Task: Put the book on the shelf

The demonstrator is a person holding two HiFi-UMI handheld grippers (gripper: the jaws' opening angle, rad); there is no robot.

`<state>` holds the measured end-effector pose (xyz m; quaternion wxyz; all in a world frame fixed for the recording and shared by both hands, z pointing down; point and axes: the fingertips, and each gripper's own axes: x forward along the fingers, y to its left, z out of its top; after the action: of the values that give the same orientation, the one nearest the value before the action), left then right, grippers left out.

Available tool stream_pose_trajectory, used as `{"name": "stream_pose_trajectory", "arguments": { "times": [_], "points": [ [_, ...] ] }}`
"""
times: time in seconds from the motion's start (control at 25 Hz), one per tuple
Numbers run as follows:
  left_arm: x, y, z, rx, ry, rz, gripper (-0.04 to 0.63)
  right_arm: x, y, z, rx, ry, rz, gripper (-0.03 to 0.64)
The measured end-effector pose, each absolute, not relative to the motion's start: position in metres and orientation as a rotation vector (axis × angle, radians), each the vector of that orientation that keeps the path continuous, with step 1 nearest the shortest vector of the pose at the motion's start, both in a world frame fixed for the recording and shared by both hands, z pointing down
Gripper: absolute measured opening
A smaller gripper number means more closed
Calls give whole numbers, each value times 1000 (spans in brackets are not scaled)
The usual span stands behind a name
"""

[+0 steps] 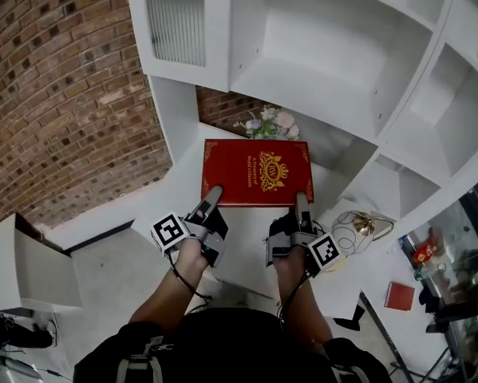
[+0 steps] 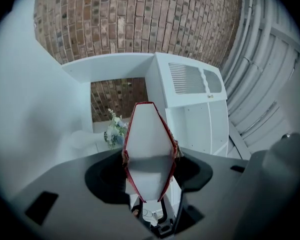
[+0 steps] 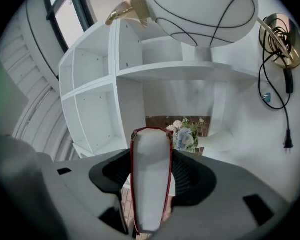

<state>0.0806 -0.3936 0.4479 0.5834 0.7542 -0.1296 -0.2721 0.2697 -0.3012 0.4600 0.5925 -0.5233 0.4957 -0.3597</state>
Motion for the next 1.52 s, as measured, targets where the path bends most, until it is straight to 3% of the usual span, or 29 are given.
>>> {"name": "stream_pose_trajectory", "arguments": {
  "times": [0.44,1.52],
  "points": [
    [104,-404,432,1776,-104,-525,250,271,-277,444,-1307,1097,-666,262],
    [151,-410,321,1944,169,-597,255,294,-259,346,-1300,1233,-372,268]
  ]
}}
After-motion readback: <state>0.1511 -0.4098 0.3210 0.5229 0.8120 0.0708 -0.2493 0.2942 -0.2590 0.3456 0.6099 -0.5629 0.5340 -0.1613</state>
